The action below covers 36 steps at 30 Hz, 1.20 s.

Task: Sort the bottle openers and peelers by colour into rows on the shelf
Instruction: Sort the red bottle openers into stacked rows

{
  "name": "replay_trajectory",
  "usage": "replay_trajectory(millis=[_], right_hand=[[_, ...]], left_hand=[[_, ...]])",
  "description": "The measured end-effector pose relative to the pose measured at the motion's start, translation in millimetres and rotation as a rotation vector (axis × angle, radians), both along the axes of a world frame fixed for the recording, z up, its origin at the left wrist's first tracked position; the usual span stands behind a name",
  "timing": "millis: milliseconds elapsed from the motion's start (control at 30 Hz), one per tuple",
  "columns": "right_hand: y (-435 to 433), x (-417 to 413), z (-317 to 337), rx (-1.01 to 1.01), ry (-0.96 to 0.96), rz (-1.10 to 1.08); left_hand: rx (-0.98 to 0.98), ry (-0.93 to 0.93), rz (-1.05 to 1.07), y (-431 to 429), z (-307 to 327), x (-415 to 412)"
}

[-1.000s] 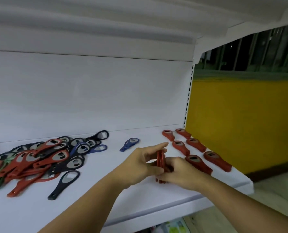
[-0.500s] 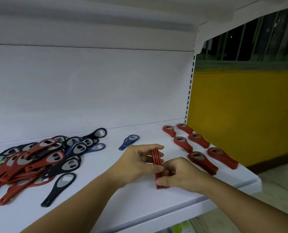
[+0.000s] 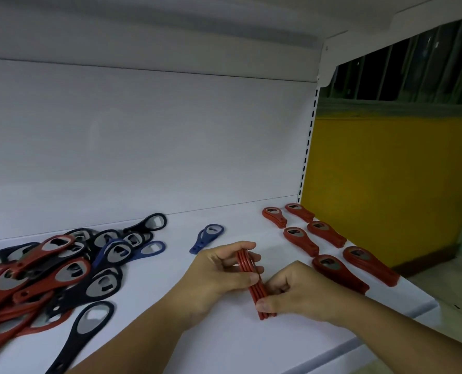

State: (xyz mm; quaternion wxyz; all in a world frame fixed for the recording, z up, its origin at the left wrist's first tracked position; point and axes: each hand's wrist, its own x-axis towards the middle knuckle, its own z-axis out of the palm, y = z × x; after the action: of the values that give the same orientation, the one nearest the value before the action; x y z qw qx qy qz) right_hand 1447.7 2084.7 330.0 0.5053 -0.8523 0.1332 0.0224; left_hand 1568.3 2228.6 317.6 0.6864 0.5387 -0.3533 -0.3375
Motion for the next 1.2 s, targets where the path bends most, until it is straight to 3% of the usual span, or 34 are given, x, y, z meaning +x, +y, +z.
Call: replay_trajectory(millis=[233,333,500,667,1067,1200], right_hand=[[3.3,23.5,8.9,-0.083,0.024,-0.001],[-6.2,41.7,12.6,-0.202,0.063,-0.057],[-32.9,84.0,19.6,-0.457,0.2,-0.227],[-55.6,124.0,27.3,-0.692,0.299,-0.372],[-67.2,178.1,34.7,-0.741,0.458,-0.402],[-69.6,179.1,35.3,-0.755,0.46,-0.385]], left_hand=[[-0.107,0.117,0.049,3.4,0.0,10.4],[-0.036,0.156,0.107,1.5,0.0,22.0],[0.229,0.03,0.358,-2.2,-8.3,40.2],[0.353,-0.34,0.345,-8.3,-13.9,33.5],[0.41,-0.611,0.271,-19.1,-21.5,35.0],[0.404,-0.608,0.271,-19.7,-22.3,34.2]])
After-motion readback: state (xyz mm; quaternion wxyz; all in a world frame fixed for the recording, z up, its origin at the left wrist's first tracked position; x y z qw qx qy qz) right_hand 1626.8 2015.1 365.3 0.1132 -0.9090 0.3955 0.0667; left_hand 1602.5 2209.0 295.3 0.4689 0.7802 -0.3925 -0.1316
